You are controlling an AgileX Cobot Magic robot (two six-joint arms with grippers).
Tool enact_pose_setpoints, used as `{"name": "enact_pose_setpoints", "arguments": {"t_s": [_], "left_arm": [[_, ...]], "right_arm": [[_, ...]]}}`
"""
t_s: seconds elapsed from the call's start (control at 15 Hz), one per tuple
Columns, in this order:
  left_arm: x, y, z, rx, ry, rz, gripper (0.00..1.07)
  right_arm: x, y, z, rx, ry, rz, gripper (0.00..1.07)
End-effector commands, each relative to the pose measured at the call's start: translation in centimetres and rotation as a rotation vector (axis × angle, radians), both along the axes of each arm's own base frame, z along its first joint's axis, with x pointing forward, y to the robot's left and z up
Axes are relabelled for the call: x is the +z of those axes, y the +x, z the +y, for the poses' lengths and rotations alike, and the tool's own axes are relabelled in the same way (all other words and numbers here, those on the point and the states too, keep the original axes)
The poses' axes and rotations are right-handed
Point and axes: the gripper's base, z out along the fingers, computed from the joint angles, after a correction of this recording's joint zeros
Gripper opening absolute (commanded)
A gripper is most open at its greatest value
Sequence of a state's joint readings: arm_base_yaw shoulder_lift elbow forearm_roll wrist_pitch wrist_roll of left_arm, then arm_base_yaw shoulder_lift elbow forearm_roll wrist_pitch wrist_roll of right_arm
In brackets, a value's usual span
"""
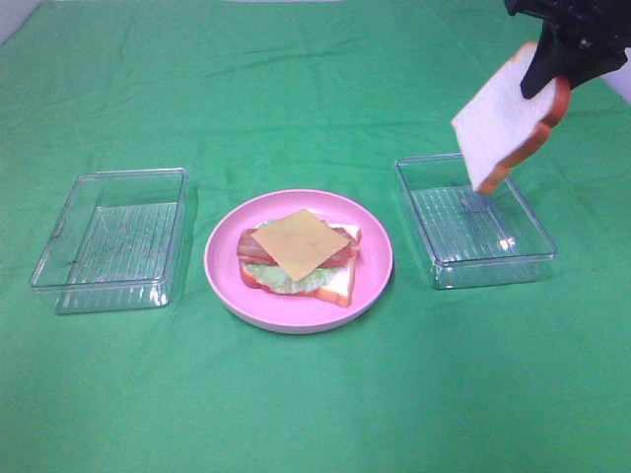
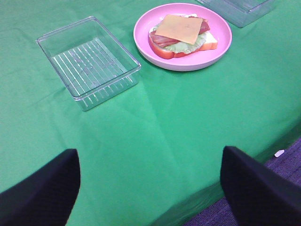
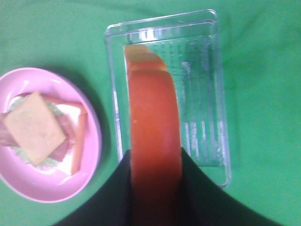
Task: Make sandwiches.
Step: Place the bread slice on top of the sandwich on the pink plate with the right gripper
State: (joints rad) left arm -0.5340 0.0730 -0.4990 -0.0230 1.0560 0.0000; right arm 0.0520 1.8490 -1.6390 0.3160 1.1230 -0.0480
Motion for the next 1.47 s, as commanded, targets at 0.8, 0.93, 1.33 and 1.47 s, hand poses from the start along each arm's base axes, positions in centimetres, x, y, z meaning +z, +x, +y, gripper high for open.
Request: {"name": "enact_pose_setpoints", "arguments": {"t_s": [0.8, 0.93, 1.33, 1.47], "left_arm": [[0.1, -0.1, 0.0, -0.012, -0.014, -0.010, 0.78], [0.1, -0.1, 0.0, -0.012, -0.014, -0.010, 0.78], [0.1, -0.1, 0.0, -0.012, -0.014, -0.010, 0.78], [0.1, -0.1, 0.0, -0.012, -0.014, -0.010, 0.78]], "right_arm": [[-7.0, -8.4, 4.9, 0.044, 0.824, -0.083, 0.00], [-7.8, -8.7, 4.8, 0.033, 0.808, -0.072, 0.00], [-10.3, -7.2, 4.9, -0.044, 0.847, -0.047, 0.00], [-11.2, -6.9, 5.0, -0.058, 0.852, -0.038, 0.00]]}}
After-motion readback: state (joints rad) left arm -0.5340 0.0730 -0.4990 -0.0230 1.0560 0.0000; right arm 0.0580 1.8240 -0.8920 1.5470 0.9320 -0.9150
